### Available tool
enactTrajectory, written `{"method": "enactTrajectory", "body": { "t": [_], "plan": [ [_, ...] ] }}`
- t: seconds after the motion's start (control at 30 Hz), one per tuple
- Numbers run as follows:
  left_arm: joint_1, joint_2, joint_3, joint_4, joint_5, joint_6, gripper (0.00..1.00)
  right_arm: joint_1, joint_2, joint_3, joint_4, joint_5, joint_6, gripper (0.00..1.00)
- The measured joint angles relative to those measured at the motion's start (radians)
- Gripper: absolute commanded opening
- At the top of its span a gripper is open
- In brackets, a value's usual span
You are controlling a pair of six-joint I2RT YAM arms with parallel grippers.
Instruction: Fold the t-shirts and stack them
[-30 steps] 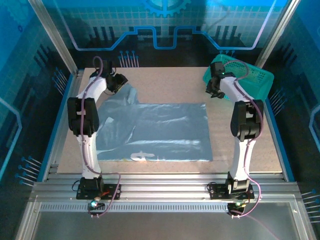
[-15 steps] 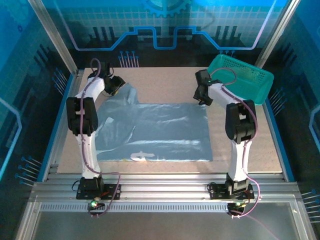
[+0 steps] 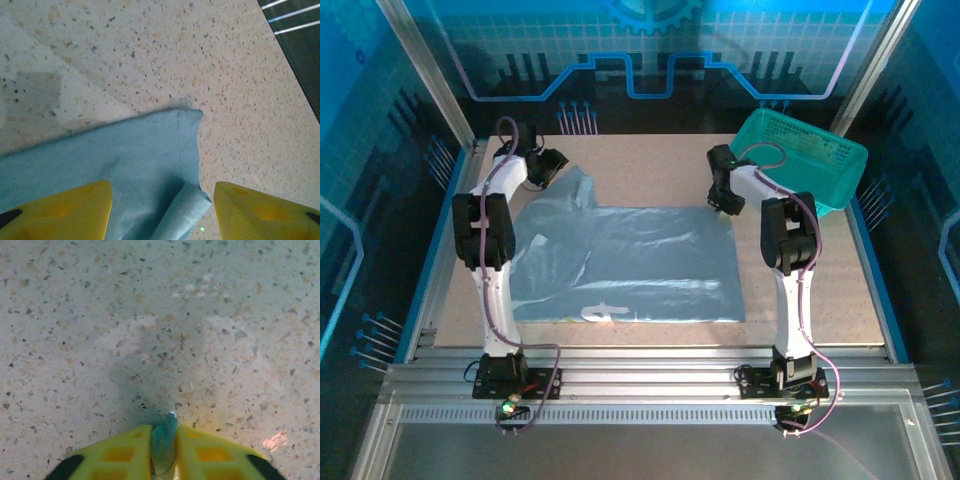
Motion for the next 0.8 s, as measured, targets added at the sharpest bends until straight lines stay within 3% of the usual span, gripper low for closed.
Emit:
{"method": "enactTrajectory", "body": {
  "t": [0.17, 0.53, 0.8],
  "plan": [
    [0.001, 0.080, 0.110, -0.015, -0.055, -0.006, 0.57, 0.001, -0.003, 0.000, -0.003, 0.001, -0.006, 0.02],
    [-0.060, 0.272, 0.406, -0.176, -0.270, 0.164, 0.58, 0.012, -0.004, 0.000, -0.007, 0.000, -0.007, 0.00],
    [-0.105, 0.439, 0.719, -0.425, -0.267, 0.135, 0.59, 0.014, -0.008, -0.002, -0.005, -0.010, -0.007, 0.00]
  ]
}}
